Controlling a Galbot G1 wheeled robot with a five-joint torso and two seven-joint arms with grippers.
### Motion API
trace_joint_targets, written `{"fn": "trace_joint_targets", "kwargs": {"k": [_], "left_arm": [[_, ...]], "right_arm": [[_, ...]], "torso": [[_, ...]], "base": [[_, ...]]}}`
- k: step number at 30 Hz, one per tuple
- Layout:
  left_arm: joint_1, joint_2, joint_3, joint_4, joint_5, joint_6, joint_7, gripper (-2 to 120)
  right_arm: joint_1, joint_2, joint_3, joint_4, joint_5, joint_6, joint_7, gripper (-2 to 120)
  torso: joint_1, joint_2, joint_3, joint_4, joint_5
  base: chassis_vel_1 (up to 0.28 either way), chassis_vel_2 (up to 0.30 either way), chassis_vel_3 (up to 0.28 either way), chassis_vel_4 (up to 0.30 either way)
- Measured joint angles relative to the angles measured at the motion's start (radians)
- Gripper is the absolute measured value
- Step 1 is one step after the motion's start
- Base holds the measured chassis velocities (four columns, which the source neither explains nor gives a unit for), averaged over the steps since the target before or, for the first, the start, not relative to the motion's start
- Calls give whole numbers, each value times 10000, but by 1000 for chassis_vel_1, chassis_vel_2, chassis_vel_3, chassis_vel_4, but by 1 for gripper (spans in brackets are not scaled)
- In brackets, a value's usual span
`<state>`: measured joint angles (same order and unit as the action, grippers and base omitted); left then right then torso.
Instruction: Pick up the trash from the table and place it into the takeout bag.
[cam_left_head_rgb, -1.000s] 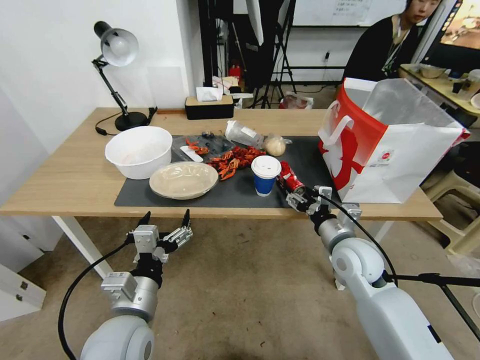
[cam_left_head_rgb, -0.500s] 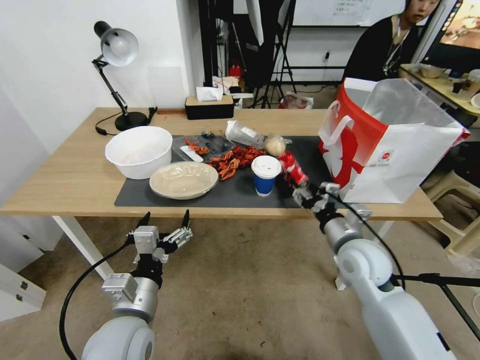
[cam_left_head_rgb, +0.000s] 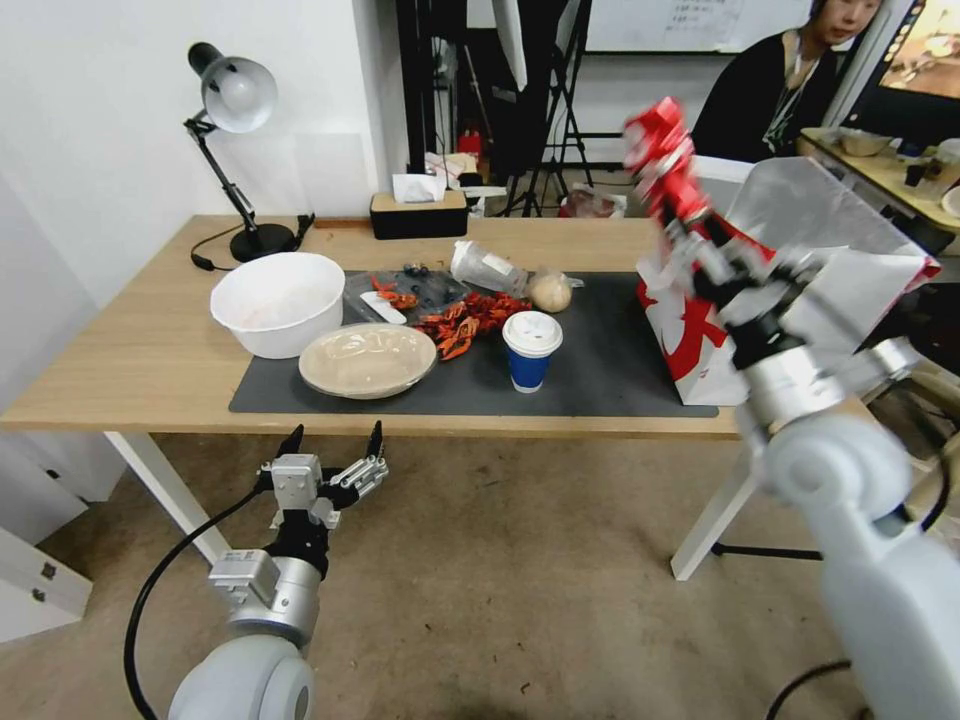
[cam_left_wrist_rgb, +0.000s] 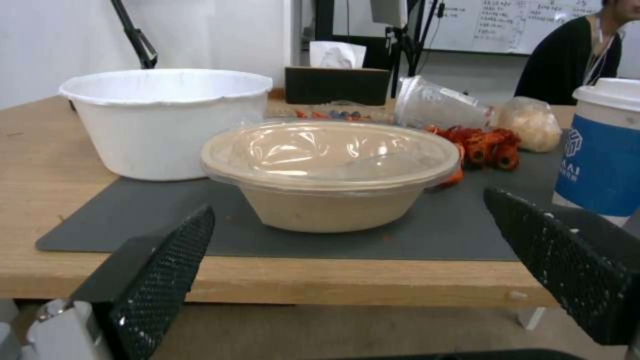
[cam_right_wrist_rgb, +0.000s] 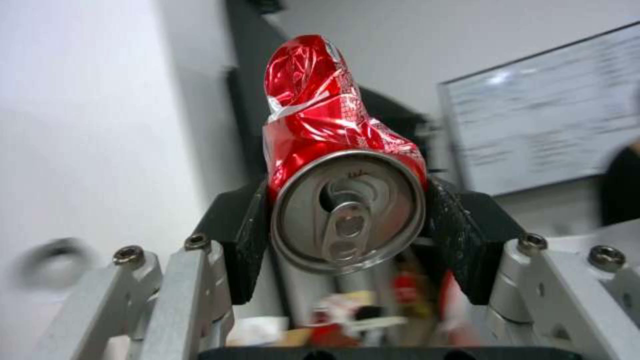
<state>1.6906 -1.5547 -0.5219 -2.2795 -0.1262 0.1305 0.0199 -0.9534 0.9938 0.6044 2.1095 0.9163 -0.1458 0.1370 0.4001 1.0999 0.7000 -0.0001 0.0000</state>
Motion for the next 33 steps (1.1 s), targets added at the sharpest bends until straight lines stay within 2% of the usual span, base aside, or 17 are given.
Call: {"fn": "trace_joint_targets", "kwargs": {"k": [2, 3, 4, 5, 6, 7, 10, 15, 18, 22, 23, 25, 26, 27, 30, 31, 33], "left_arm": [[13, -32, 20, -16, 40, -26, 11, 100], [13, -32, 20, -16, 40, -26, 11, 100], [14, -52, 32, -32, 58, -37, 20, 100], [14, -54, 32, -35, 61, -38, 21, 100], [13, -62, 34, -37, 68, -40, 30, 100], [13, -62, 34, -37, 68, -40, 30, 100], [6, -62, 34, -53, 72, -41, 48, 100], [6, -58, 32, -69, 74, -41, 58, 100], [5, -39, 23, -75, 74, -41, 63, 100], [7, -26, 16, -76, 74, -41, 66, 100], [7, -26, 16, -76, 74, -41, 66, 100], [4, -24, 16, -76, 73, -41, 67, 100], [1, -19, 15, -76, 70, -41, 67, 100], [1, -19, 15, -76, 70, -41, 67, 100], [-22, 3, 4, -76, 45, -52, 69, 100], [-22, 3, 4, -76, 45, -52, 69, 100], [-26, 35, -1, -75, 31, -103, 72, 100]], "right_arm": [[447, -281, 120, -265, -51, -705, 1102, 52], [447, -281, 120, -265, -51, -705, 1102, 52], [680, -427, 168, -440, -58, -1235, 1865, 52], [726, -458, 181, -477, -48, -1372, 2057, 52], [849, -543, 259, -576, 61, -1955, 2681, 52], [849, -543, 259, -576, 61, -1955, 2681, 52], [913, -576, 411, -527, 561, -3162, 3589, 52], [855, -528, 430, -463, 587, -3609, 3808, 64], [814, -492, 471, -427, 550, -3767, 3827, 79], [764, -502, 590, -355, 589, -3694, 3749, 92], [764, -502, 590, -355, 589, -3694, 3749, 92], [687, -528, 693, -248, 909, -3099, 3410, 98], [542, -557, 803, -23, 1318, -2438, 2892, 100], [542, -557, 803, -23, 1318, -2438, 2892, 100], [-132, -557, 887, 746, 1584, -1298, 1569, 100], [-132, -557, 887, 746, 1584, -1298, 1569, 100], [-925, -520, 805, 1488, 1182, -853, 771, 100]], "torso": [[-1, 0, 1, 2, 3], [-1, 0, 1, 2, 3], [0, 0, 1, 3, 1], [0, 0, 1, 2, 1], [0, -1, 1, 1, 3], [0, -1, 1, 1, 3], [0, 0, 1, -1, 2], [0, 0, 0, 2, 1], [0, 0, 0, 1, 0], [0, 0, -1, 1, 0], [0, 0, -1, 1, 0], [-1, 0, -1, 1, 0], [0, 0, -1, 2, -1], [0, 0, -1, 2, -1], [-1, 0, -1, 2, -2], [-1, 0, -1, 2, -2], [0, 1, -1, 1, -3]], "base": [[0, 0, 0, 0], [0, 0, 0, 0], [0, 0, 0, 0], [0, 0, 0, 0], [0, 0, 0, 0], [0, 0, 0, 0], [0, 0, 0, 0], [0, 0, 0, 0], [0, 0, 0, 0], [0, 0, 0, 0], [0, 0, 0, 0], [0, 0, 0, 0], [0, 0, 0, 0], [0, 0, 0, 0], [0, 0, 0, 0], [0, 0, 0, 0], [0, 0, 0, 0]]}}
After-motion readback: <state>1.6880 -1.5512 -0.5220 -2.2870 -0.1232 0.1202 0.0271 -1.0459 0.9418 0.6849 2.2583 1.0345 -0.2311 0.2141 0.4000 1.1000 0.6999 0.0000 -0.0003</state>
